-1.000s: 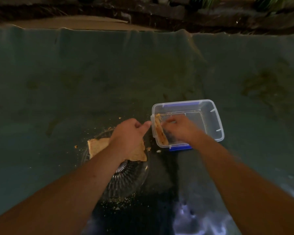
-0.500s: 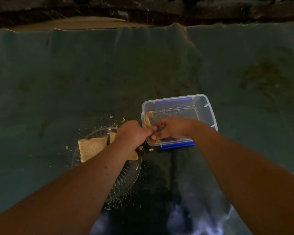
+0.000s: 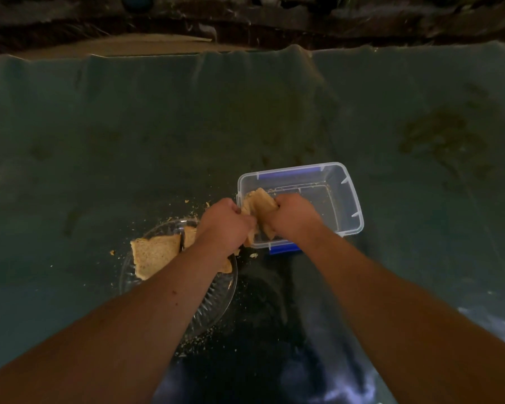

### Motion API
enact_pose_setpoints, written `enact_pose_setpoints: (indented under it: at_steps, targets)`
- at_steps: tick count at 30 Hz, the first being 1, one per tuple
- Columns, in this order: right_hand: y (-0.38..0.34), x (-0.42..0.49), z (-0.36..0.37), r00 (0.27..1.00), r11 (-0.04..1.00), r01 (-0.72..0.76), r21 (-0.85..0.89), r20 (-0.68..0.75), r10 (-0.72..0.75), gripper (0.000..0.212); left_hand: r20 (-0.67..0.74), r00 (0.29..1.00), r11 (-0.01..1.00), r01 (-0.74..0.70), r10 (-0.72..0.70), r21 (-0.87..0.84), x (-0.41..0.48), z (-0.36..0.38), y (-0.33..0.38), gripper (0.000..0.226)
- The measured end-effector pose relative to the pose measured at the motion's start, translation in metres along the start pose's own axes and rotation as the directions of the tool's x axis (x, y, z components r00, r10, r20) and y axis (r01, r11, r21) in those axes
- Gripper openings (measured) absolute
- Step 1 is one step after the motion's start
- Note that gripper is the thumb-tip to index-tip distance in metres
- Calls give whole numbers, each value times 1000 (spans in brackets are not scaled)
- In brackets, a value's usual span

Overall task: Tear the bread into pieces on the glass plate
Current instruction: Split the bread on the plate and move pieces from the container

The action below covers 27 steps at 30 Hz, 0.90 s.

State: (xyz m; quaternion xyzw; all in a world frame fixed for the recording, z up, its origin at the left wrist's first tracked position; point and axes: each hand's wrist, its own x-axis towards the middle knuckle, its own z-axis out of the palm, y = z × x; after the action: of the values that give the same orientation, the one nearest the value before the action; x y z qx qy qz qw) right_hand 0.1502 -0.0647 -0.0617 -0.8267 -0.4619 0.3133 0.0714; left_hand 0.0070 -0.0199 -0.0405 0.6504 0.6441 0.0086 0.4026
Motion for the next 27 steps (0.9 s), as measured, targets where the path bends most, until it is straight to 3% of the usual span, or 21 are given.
enact_pose_setpoints:
  at_steps: [2,6,10,12,18,20,22,24,27]
  targets:
    - [-4,-15,-4,997,1000,18,2,-79,-18,31,-32,999,995,-1,-3,-101,-2,-7,-2,19]
    - [-12,-42,-16,990,975,31,222,-142,1,27,-35,999,942,-18,7,-336,-7,-34,-15,16]
    - [-32,-62,-18,988,942,9,335,-148,44,17,-31,999,852,5,-25,-523,-13,-74,-54,30]
    - [-45,-72,-9,993,924,-31,380,-94,72,14,-20,998,828,39,-60,-559,-18,-94,-80,44]
    - [-72,-85,54,974,882,-165,441,215,74,13,87,980,787,195,-178,-585,-27,-117,-174,50]
    - [-72,-85,75,960,892,-195,408,266,88,14,105,978,866,208,-179,-455,-24,-111,-199,55]
    - [-67,-86,92,968,992,-89,94,242,64,20,28,997,997,68,-68,-27,-22,-105,-219,57]
    - [-62,-89,105,985,973,43,-227,171,-4,27,-111,980,906,-107,166,409,-22,-97,-233,60]
    - [-68,-93,110,992,926,114,-360,-6,-125,40,-110,935,780,-211,336,589,-21,-93,-231,68]
